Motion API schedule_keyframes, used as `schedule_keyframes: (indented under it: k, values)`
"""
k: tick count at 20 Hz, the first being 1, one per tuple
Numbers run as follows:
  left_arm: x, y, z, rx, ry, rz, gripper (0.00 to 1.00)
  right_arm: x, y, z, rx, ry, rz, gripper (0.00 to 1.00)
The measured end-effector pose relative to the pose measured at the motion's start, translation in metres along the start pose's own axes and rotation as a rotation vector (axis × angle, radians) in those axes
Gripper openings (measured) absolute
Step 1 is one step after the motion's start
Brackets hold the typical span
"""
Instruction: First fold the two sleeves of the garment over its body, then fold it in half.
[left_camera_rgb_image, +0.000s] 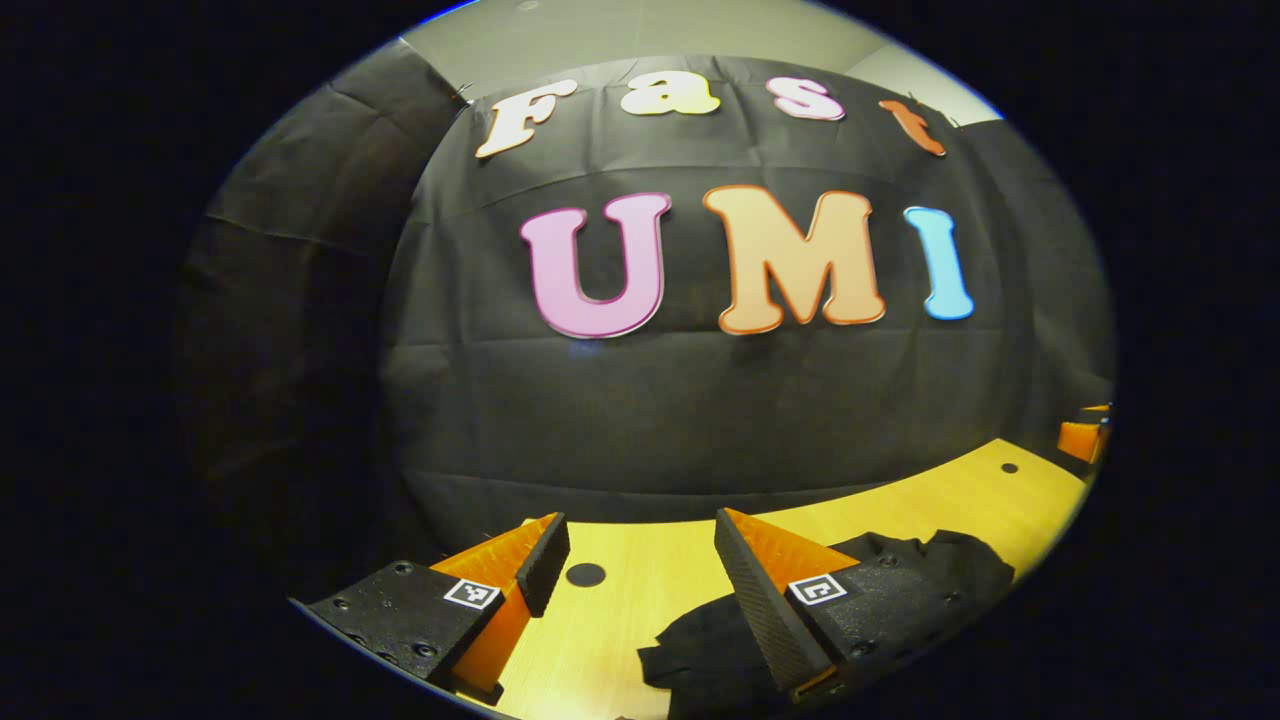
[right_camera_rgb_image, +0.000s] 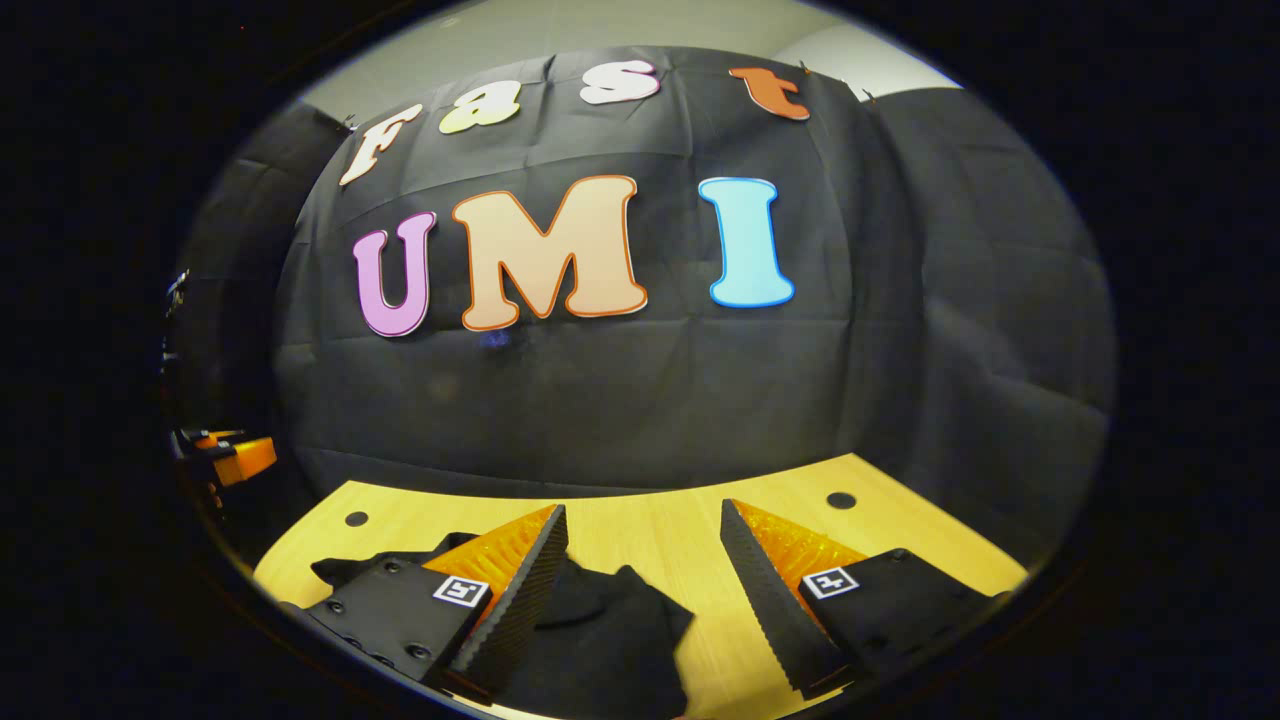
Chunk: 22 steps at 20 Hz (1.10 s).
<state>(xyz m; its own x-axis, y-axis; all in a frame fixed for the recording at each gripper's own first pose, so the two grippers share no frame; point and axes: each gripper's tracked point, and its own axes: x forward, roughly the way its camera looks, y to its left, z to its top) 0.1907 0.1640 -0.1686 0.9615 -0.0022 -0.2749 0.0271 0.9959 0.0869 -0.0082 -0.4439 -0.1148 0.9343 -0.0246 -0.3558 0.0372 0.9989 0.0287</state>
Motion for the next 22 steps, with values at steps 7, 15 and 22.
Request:
schedule_keyframes:
  k: [7,15,22]
  values:
    - [-0.084,-0.018,0.027,-0.038,-0.066,0.023,0.95,-0.082,-0.002,0.030,-0.023,-0.145,0.055,0.98]
    - [-0.216,-0.051,0.065,-0.030,-0.182,0.053,0.94,-0.211,-0.019,0.024,-0.029,-0.230,0.136,0.94]
    - [-0.290,-0.062,0.081,0.003,-0.246,0.069,0.94,-0.281,-0.028,0.007,0.002,-0.252,0.159,0.97]
